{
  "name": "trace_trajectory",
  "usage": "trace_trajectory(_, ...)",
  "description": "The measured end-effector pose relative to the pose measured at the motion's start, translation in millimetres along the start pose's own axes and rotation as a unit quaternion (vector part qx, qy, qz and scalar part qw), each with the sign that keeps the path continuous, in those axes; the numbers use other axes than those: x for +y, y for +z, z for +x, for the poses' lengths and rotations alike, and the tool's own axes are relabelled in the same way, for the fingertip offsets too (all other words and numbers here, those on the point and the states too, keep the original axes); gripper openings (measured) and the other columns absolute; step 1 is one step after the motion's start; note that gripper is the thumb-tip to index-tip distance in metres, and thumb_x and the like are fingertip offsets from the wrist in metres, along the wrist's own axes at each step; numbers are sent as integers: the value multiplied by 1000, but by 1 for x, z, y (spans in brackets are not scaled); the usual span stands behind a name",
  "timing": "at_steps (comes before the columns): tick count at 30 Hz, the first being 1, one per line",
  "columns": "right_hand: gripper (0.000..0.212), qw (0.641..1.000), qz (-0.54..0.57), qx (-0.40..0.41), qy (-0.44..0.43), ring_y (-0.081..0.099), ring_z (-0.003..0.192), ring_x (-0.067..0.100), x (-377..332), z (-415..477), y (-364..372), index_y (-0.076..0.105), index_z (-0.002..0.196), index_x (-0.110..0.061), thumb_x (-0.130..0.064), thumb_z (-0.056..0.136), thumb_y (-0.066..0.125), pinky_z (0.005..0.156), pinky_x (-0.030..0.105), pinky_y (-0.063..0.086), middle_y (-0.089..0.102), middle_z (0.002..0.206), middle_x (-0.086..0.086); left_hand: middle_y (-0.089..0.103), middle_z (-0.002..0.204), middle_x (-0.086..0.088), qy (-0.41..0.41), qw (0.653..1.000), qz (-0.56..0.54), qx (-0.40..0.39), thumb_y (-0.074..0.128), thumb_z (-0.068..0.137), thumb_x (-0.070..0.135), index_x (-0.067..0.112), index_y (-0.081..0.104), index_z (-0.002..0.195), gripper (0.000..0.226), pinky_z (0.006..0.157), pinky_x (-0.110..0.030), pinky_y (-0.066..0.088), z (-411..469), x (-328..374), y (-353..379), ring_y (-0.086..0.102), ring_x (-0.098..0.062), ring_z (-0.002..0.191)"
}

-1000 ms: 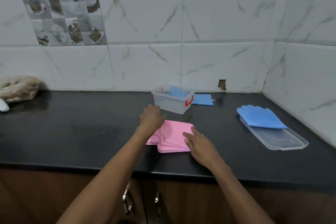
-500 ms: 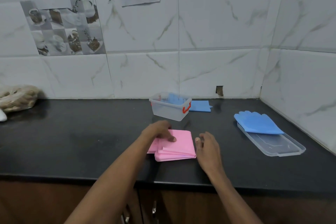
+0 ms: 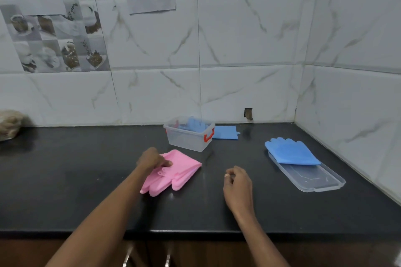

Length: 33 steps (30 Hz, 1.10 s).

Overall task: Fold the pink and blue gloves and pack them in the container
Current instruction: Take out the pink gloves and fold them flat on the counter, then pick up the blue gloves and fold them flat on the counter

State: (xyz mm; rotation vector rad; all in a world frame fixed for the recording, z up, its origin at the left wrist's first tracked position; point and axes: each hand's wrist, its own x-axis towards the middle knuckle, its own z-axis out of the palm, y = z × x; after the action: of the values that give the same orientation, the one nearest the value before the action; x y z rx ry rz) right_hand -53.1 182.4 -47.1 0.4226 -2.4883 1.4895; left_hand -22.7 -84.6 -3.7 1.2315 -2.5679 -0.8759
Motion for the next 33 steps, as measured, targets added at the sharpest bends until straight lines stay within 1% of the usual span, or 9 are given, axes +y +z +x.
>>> trace_trajectory(6,13,1000,4,6,-1,57,90,8,5,4,3,63,102,-13,-8,95,54,77,15,41,60,108,1,69,109,-17,-77,993,-40,84,79,79,31,2,65,105,41,78,-35,51,3,-24,-9,66,-32,100)
trace_trajectory(14,14,1000,5,11,-11,60,95,10,9,6,4,64,102,-12,-6,95,54,83,20,49,59,108,0,67,115,-17,-97,988,-49,107,76,81,26,5,66,108,35,79,-35,51,-2,-13,-2,65,-33,105)
trace_trajectory(18,14,1000,12,8,-3,59,94,8,13,7,6,64,103,-14,-7,94,56,81,17,47,59,108,-2,60,126,-17,-97,983,74,135,73,83,41,4,56,121,56,98,-45,47,-2,-13,1,56,-35,117)
trace_trajectory(19,15,1000,14,7,2,59,93,7,15,9,7,64,104,-15,-7,94,57,80,16,47,59,109,-2,54,131,-16,-75,973,134,173,69,85,45,6,51,127,60,104,-50,39,-5,-12,4,50,-34,123)
trace_trajectory(21,16,1000,13,-2,11,60,93,8,18,14,8,65,105,-14,-7,93,57,82,18,48,61,109,-1,52,134,-8,59,948,200,241,58,92,43,14,53,127,45,111,-54,22,-9,-13,14,42,-28,130)
trace_trajectory(24,19,999,-29,-41,5,62,98,14,20,36,12,68,106,-10,-6,92,56,89,24,51,64,110,4,57,126,0,228,927,235,185,38,99,31,27,66,113,31,115,-48,16,-15,-22,36,44,-20,129)
trace_trajectory(27,18,992,-101,-76,-16,61,96,14,24,73,15,67,106,-10,-6,93,56,88,24,51,62,112,5,56,131,2,213,947,203,128,23,103,32,26,56,127,42,118,-47,14,-15,-26,44,45,-17,130)
trace_trajectory(30,18,984,-162,-76,-19,56,92,14,30,120,21,65,106,-10,-4,94,53,85,25,48,58,115,8,52,140,3,198,955,182,125,24,104,32,28,52,134,42,117,-45,15,-14,-27,45,42,-15,133)
trace_trajectory(33,30,973,-213,-80,-34,51,114,23,35,160,36,57,125,-9,-6,96,49,100,35,45,50,131,13,46,147,5,192,957,177,125,24,104,30,30,46,141,43,118,-45,14,-13,-27,46,37,-15,139)
